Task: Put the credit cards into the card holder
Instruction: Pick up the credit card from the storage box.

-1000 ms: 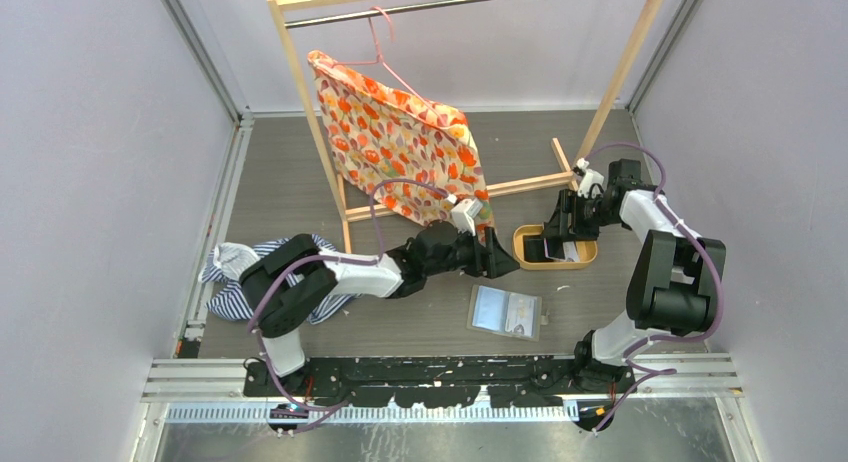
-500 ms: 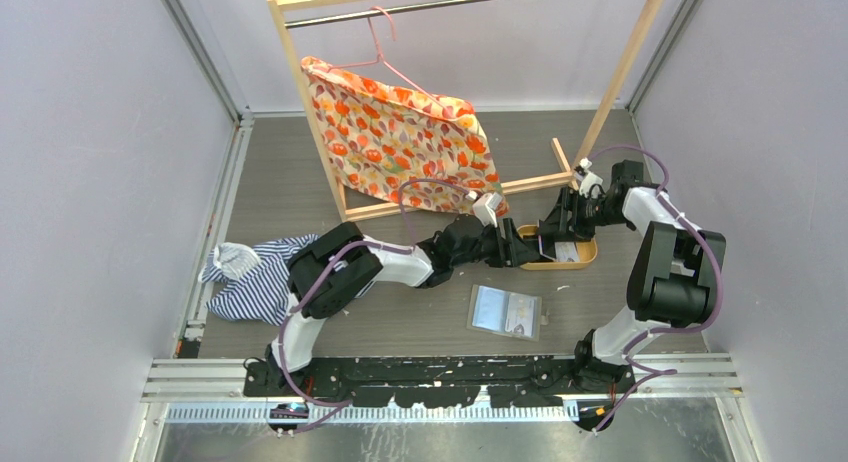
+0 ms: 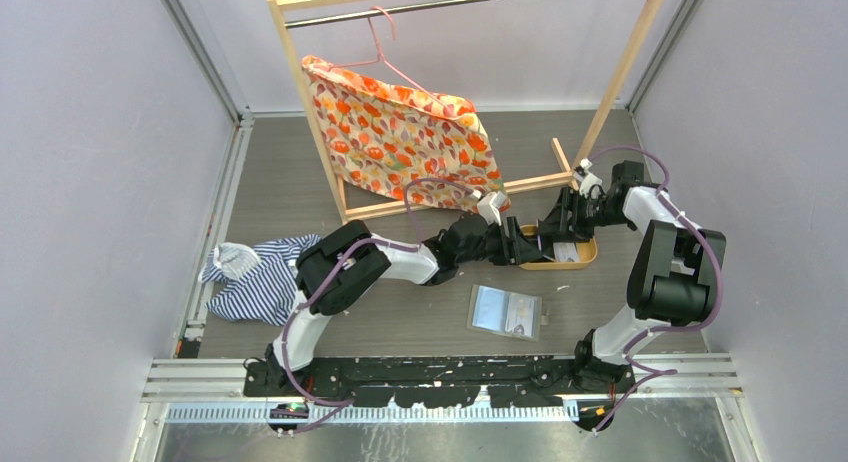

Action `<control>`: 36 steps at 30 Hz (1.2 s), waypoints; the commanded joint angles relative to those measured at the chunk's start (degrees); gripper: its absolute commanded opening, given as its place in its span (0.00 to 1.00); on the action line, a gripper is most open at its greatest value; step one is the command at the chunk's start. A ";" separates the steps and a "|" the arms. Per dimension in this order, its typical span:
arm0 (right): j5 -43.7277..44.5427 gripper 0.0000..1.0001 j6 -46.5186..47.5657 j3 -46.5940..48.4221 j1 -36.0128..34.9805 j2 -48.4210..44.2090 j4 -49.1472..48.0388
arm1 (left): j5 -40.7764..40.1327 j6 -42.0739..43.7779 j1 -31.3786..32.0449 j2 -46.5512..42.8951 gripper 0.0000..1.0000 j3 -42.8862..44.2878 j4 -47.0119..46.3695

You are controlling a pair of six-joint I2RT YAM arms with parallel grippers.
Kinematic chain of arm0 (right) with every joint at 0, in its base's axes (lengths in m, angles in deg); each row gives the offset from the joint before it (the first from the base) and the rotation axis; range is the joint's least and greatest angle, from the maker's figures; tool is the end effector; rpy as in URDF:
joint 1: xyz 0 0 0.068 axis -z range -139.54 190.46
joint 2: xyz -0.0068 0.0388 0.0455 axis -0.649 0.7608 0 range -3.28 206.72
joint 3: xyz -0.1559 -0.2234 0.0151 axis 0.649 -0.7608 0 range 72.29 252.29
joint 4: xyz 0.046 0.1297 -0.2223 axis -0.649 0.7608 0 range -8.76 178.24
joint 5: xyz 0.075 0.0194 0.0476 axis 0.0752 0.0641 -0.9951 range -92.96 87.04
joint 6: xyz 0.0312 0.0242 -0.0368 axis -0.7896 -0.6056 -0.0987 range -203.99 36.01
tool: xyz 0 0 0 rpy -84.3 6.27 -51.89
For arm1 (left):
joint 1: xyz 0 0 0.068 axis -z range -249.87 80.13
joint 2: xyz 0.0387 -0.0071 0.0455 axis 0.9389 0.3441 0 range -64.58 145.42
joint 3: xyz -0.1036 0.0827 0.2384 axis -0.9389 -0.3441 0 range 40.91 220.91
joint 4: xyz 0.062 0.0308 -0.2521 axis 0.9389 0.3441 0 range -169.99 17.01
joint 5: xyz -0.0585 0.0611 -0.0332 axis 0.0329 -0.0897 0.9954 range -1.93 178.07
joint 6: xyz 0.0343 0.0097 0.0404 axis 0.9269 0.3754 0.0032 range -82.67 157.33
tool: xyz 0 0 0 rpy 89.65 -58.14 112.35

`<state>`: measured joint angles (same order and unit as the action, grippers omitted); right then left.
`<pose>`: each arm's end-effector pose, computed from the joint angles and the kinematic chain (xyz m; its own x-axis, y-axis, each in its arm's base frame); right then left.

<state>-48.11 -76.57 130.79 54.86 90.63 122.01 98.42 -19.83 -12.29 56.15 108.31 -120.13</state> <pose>0.2931 -0.0491 0.1876 -0.9342 0.1457 -0.3258 -0.1103 0.7504 0.6517 0.2387 -0.3878 0.1549 -0.8429 -0.2145 -0.4934 0.3983 0.3677 -0.8403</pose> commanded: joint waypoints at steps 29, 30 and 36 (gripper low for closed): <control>-3.05 0.35 2.17 1.98 0.47 -0.29 1.72 | -2.16 -1.28 -1.78 2.06 0.32 4.30 4.49; -2.91 0.35 2.04 1.89 0.46 -0.26 1.62 | -2.62 -1.17 -1.77 2.06 0.32 4.58 5.29; -2.54 0.35 1.34 1.32 0.43 -0.60 0.79 | -5.87 -0.58 -1.78 1.88 0.32 6.28 10.28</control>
<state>-48.59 -74.86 131.23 55.29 91.22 120.70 98.44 -21.23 -13.14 57.57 112.18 -113.92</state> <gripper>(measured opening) 0.597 0.321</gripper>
